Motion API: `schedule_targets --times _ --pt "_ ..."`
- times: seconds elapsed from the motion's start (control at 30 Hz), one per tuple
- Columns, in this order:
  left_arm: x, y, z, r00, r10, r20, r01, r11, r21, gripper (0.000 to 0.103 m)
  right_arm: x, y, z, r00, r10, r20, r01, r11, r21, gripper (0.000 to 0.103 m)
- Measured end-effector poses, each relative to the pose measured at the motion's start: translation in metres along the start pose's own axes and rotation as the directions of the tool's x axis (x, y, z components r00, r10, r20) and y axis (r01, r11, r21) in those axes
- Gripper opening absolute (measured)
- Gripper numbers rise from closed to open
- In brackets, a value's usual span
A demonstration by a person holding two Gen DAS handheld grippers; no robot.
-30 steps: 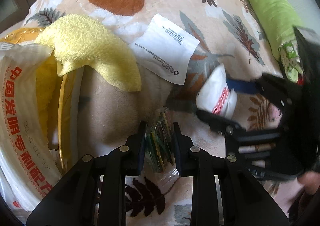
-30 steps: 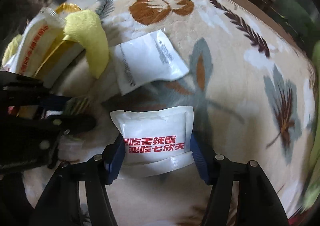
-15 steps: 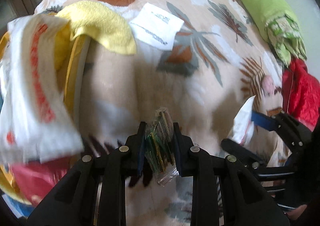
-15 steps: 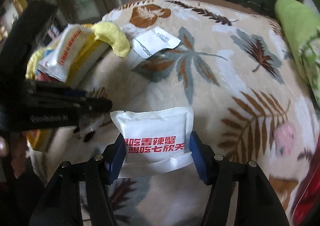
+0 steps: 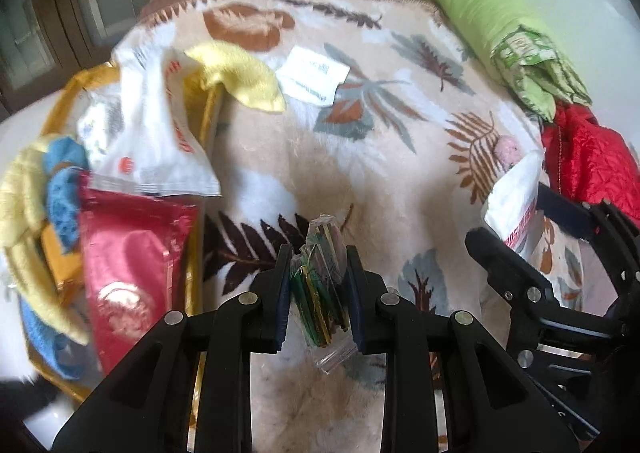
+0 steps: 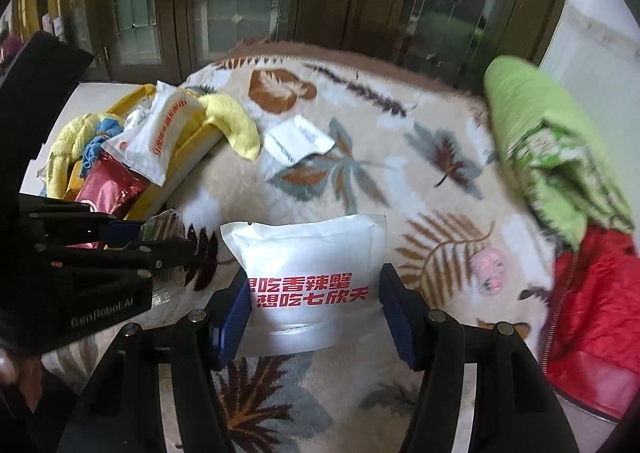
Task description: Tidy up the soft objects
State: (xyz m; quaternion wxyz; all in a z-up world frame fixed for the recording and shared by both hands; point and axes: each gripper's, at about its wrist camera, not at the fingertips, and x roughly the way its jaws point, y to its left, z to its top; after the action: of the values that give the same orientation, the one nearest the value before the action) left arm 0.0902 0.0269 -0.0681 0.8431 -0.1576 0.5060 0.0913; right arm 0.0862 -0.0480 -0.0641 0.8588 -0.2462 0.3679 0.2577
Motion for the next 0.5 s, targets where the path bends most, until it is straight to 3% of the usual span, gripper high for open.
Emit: schedule_targets --times 0.5 --pt "-0.05 0.001 -0.012 0.986 0.031 0.163 -0.039 0.998 0.047 0.024 -0.045 0.01 0.004 0.99 -0.083 0.117 0.079 0.996 0.043 0.062"
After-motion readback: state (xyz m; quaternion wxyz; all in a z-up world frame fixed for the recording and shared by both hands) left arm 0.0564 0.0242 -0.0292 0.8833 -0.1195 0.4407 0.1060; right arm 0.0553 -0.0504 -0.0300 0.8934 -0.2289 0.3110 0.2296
